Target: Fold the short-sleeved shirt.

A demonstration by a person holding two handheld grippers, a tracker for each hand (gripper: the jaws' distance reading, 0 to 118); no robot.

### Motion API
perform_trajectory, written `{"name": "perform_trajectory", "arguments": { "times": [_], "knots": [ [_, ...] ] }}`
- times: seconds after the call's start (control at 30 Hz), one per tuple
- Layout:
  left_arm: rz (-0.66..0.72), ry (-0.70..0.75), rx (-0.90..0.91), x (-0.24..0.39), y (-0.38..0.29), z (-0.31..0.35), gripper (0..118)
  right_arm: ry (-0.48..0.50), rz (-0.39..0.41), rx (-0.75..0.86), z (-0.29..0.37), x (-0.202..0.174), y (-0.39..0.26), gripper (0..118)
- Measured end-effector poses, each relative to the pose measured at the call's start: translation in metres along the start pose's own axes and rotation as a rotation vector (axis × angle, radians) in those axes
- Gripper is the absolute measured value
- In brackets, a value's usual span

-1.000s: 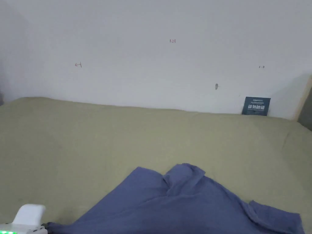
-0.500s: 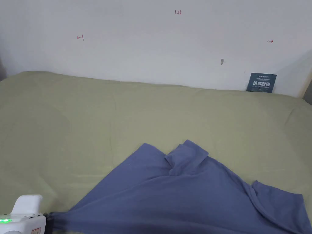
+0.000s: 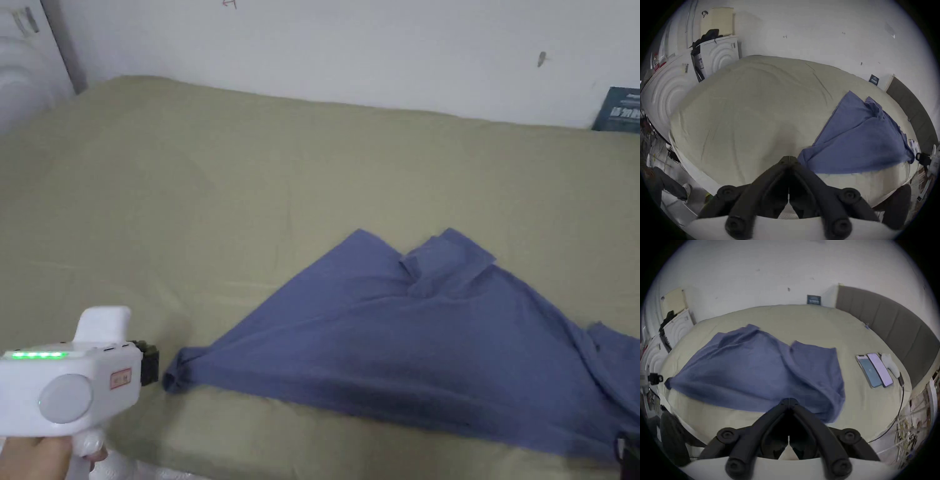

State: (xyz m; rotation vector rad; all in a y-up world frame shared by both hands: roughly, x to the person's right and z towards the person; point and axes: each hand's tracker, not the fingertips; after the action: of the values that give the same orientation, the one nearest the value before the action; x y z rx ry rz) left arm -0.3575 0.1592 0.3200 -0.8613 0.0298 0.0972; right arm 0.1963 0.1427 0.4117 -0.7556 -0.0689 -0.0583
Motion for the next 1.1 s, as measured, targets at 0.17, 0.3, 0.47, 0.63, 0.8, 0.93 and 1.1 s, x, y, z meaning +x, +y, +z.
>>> {"name": "perform_trajectory", "arguments": {
  "times": [0.17,0.3,0.47,0.63,0.8,0.93,1.1],
  "knots": [
    [-0.006,-0.014,-0.017,-0.010,-0.003,-0.002,0,0.063,0.140,0.039,0.005,-0.058,0.013,0],
    [-0.002,-0.111,-0.072,-0.012,0.002,-0.011,102,0.118,0.161,0.046,0.007,-0.087,0.011,0],
    [-0.069,-0.060,-0.112,0.001,0.005,-0.037,118,0.152,0.193,0.018,-0.002,-0.101,0.004,0],
    [-0.101,-0.028,-0.166,0.013,0.006,-0.066,97,0.152,0.210,-0.023,-0.014,-0.099,-0.001,0],
    [-0.101,-0.065,-0.161,0.025,0.007,-0.063,9,0.119,0.167,-0.045,-0.030,-0.082,0.010,0],
    [-0.118,-0.065,-0.172,0.028,0.009,-0.065,5,0.119,0.133,-0.057,-0.055,-0.062,0.038,0],
    [-0.088,-0.073,-0.169,0.026,0.010,-0.065,5,0.083,0.096,-0.072,-0.109,-0.041,0.098,0]
  ]
}}
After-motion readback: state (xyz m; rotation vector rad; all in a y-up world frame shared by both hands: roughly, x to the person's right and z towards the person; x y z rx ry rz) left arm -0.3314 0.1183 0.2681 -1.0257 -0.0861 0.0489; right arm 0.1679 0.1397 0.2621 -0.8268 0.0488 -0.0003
